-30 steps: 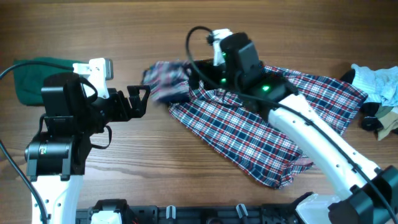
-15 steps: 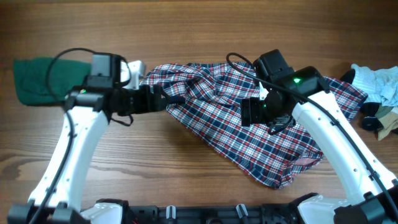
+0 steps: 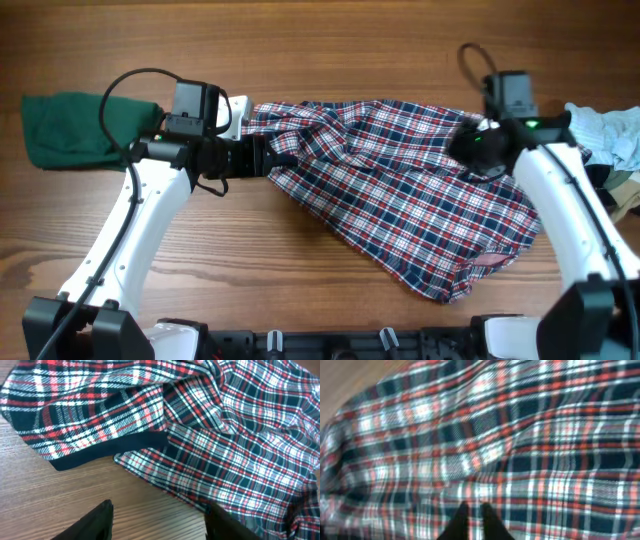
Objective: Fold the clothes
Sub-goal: 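Grasp the shirt's left edge with the left gripper, right gripper holding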
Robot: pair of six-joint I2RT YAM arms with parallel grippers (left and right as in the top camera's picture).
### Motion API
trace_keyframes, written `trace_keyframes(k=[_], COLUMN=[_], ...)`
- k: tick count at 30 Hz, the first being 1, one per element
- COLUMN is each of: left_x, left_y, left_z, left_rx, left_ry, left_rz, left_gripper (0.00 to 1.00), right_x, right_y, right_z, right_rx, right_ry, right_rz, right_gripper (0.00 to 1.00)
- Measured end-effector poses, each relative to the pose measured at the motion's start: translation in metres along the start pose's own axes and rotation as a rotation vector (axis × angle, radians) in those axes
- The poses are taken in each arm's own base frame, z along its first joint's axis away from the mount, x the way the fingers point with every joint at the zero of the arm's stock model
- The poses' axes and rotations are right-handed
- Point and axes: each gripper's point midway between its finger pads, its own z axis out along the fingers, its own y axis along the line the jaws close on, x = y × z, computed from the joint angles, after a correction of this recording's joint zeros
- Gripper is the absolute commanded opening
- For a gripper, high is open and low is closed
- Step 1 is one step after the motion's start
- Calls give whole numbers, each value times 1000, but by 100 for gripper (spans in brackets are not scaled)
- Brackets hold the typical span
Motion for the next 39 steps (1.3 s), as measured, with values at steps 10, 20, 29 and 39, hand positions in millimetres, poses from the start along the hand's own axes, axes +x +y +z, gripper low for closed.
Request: trace_keyframes(k=[10, 20, 29, 39], left_x=[2, -7, -29, 12], left_y=[1, -1, 28, 78], left_z=[0, 0, 26, 85], left_rx=[-5, 1, -116, -260], left_ry=[7, -26, -72, 159], left_rz=[-2, 11, 17, -39], left_gripper=[59, 82, 24, 96], right_x=[-62, -98, -88, -16], right_y=[58, 179, 132, 130], right_z=[145, 161, -35, -108], right_rx=[-156, -325, -274, -278], right_ry=[-58, -70, -16, 69], right_rz=[-9, -312, -374, -536], right_gripper=[4, 62, 71, 76])
